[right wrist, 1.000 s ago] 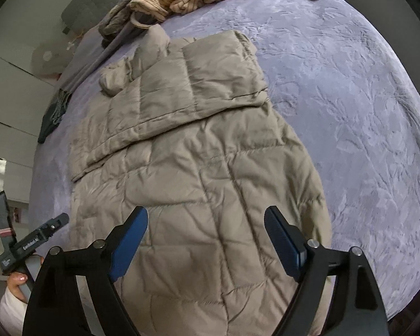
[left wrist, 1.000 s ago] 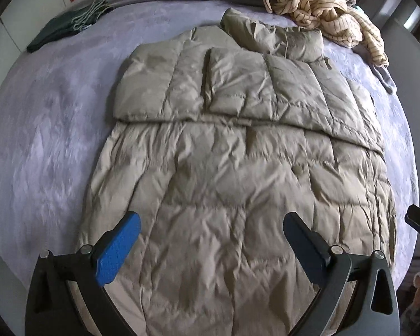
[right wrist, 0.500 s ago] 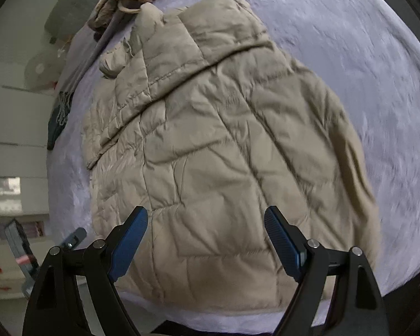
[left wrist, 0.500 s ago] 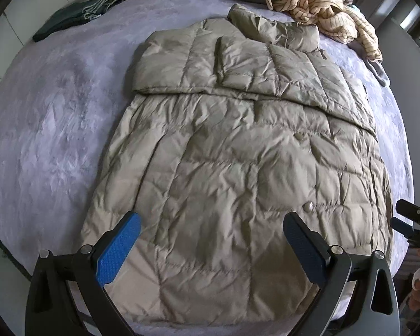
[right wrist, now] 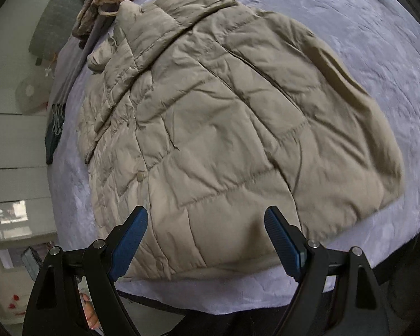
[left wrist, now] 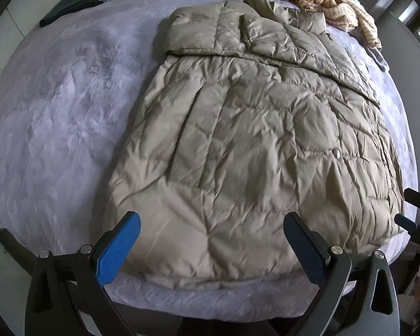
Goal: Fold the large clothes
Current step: 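Grasp the beige jacket's hem with the right gripper while the left gripper grasps beside it, then lift the held hem and fold it over toward the collar with both grippers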
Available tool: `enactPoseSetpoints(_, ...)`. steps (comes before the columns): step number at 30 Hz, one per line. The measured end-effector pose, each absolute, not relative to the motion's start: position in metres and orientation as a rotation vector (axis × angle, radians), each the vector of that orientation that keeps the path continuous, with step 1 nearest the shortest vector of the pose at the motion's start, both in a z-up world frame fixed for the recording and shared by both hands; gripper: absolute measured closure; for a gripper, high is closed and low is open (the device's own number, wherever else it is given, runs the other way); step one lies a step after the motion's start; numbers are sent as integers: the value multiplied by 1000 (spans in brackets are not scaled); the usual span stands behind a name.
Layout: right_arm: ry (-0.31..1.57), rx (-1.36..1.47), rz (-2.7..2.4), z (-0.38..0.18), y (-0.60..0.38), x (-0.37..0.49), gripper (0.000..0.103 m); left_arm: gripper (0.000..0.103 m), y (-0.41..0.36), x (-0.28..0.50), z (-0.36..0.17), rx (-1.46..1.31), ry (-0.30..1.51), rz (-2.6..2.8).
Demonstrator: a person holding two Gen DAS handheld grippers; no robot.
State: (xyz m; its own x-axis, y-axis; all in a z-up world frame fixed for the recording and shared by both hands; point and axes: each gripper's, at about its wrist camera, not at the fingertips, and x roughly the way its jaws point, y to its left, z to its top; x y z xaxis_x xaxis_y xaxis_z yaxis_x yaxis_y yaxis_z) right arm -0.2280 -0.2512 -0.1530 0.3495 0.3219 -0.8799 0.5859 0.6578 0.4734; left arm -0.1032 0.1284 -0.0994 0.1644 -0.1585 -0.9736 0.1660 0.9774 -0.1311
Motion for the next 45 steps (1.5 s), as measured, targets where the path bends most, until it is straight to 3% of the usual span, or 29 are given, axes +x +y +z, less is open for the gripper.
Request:
enactPoseSetpoints(13, 1182, 1049, -263, -167, -268, -289, 16, 1, 201, -139, -133, -367, 1516, -383)
enactPoseSetpoints(18, 1128, 1193, -337, -184, -290, -318, 16, 1, 196, -143, -167, -544, 1593, -427)
enactPoseSetpoints(25, 1020, 1354, -368, -206, -313, -331, 16, 2, 185, -121, -183, -690, 1547, -370)
enactPoseSetpoints(27, 986, 1400, -361, -211, -316, -330, 16, 17, 183, -114, -183, -704, 1536, -361)
enactPoseSetpoints(29, 952, 1448, -360, -216, -320, -328, 17, 53, 181, -110, -183, -701, 1537, -371)
enactPoseSetpoints(30, 938, 1467, -363, -218, -320, -328, 18, 64, 180, -108, -182, -700, 1534, -380)
enactPoseSetpoints(31, 924, 1489, -357, -220, -322, -327, 23, 82, 179, -107, -180, -693, 1529, -392)
enactPoseSetpoints(33, 911, 1529, -340, -223, -323, -324, 32, 84, 182, -104, -173, -669, 1499, -394)
enactPoseSetpoints(34, 912, 1537, -327, -224, -323, -321, 47, 86, 183, -103, -169, -658, 1480, -397)
enactPoseSetpoints(35, 920, 1534, -322, -224, -322, -318, 72, 89, 186, -103, -165, -648, 1468, -402)
enactPoseSetpoints(37, 957, 1500, -338, -224, -322, -314, 89, 89, 186, -101, -154, -625, 1438, -414)
enactPoseSetpoints(40, 962, 1433, -325, -213, -321, -309, 95, 89, 187, -98, -141, -587, 1406, -427)
enactPoseSetpoints(45, 967, 1270, -287, -177, -320, -290, 96, 89, 188, -87, -110, -546, 1331, -469)
